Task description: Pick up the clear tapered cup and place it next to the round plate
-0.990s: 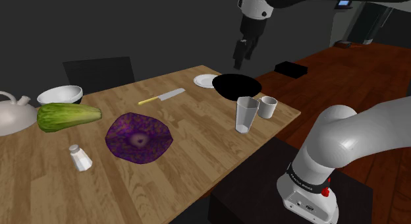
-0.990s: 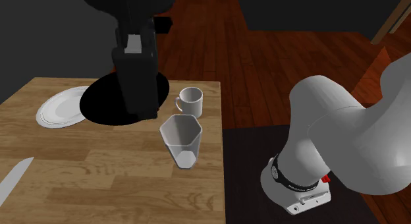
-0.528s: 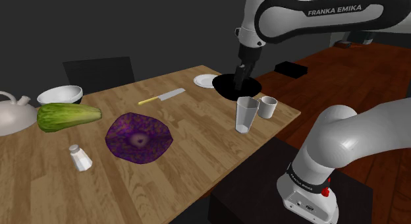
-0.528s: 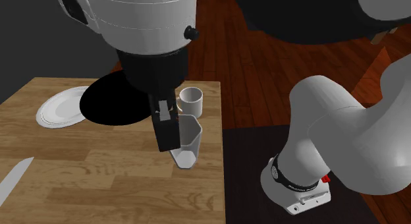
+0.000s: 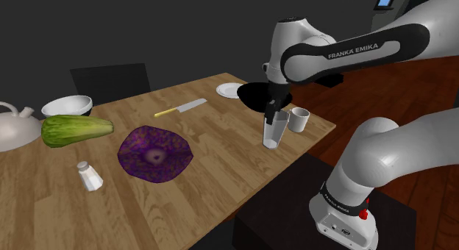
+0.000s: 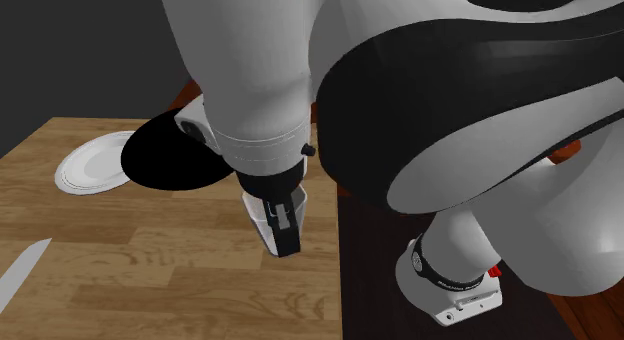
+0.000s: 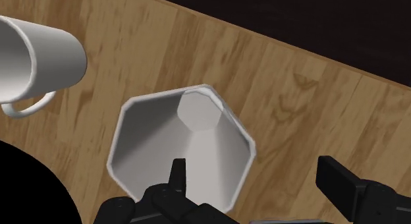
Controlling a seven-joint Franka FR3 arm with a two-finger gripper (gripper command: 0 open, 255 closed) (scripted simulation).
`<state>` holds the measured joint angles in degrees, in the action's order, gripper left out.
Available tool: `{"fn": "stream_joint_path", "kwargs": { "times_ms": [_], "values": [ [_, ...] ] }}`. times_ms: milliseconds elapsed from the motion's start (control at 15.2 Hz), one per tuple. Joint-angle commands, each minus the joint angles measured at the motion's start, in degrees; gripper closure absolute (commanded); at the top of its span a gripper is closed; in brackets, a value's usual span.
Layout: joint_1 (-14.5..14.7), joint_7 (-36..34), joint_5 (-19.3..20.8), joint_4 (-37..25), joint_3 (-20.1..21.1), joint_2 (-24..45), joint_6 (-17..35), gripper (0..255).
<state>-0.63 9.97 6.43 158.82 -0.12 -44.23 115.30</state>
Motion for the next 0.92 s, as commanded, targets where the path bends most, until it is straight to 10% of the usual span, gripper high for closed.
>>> {"fn": "stream_joint_path", "kwargs": {
  "times_ms": [0,858],
  "values": [
    [-0.1,-0.1,0.2,1.6,-0.1,0.7,2.0,0],
    [-0.6,-0.3,0.9,5.2,-0.5,3.5,8.4,0]
  ]
}}
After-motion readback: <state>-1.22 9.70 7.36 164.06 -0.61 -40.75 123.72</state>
